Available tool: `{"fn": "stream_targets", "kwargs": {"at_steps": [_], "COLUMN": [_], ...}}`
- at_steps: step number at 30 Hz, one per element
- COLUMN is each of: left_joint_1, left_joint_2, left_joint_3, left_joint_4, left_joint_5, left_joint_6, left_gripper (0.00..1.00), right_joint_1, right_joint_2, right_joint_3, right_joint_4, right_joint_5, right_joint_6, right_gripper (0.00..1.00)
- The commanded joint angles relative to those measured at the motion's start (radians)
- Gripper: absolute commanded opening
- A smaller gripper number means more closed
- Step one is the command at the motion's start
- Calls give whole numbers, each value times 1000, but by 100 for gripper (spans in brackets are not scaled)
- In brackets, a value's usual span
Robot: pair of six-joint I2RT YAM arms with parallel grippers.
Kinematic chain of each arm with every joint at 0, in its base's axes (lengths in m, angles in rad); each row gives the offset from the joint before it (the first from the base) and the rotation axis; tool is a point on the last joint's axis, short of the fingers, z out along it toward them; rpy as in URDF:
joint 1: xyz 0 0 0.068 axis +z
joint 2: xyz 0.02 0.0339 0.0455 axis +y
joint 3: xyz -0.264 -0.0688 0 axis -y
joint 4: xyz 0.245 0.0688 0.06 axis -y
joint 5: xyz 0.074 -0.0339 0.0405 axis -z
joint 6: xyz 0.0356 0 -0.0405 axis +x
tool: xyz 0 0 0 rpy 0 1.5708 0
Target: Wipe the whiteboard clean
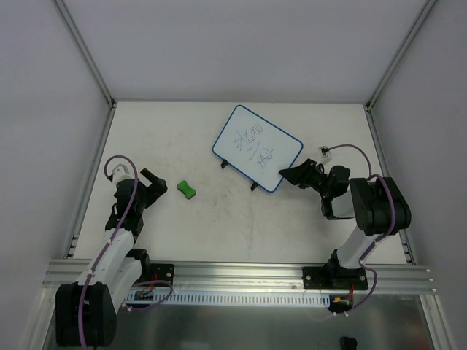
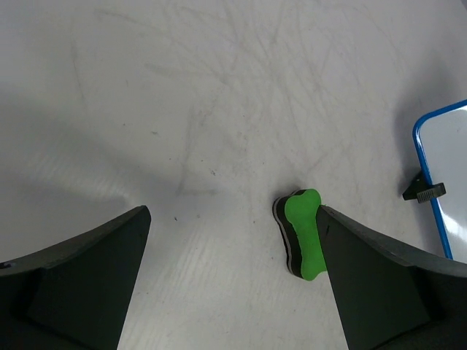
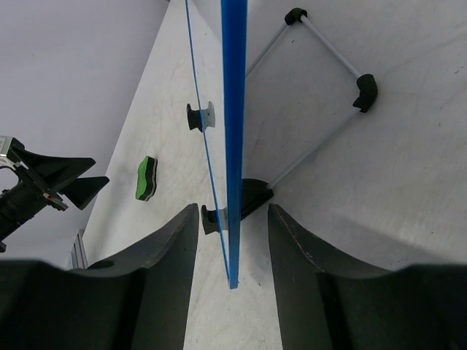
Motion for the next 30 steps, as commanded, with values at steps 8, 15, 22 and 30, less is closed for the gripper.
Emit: {"fn": "stream_targets", "kwargs": {"at_steps": [8, 15, 22, 30], "left_joint_1": [-114, -196, -266, -317], "left_joint_2": [195, 351, 430, 511], "left_joint_3": [151, 251, 358, 450], "left_joint_4": [-99, -150, -260, -342], "left_joint_5": [-96, -132, -129, -108], "left_joint_6": [-52, -94, -100, -147], "left_gripper": [99, 99, 99, 99], "right_joint_1": [37, 37, 37, 37], "right_joint_2": [30, 39, 45, 51], "right_joint_3": [44, 49, 52, 52], "right_joint_4": [246, 246, 244, 244], "right_joint_5": [-13, 2, 4, 4], "right_joint_6": [-12, -12, -6, -12], "right_gripper": [38, 23, 0, 0]}}
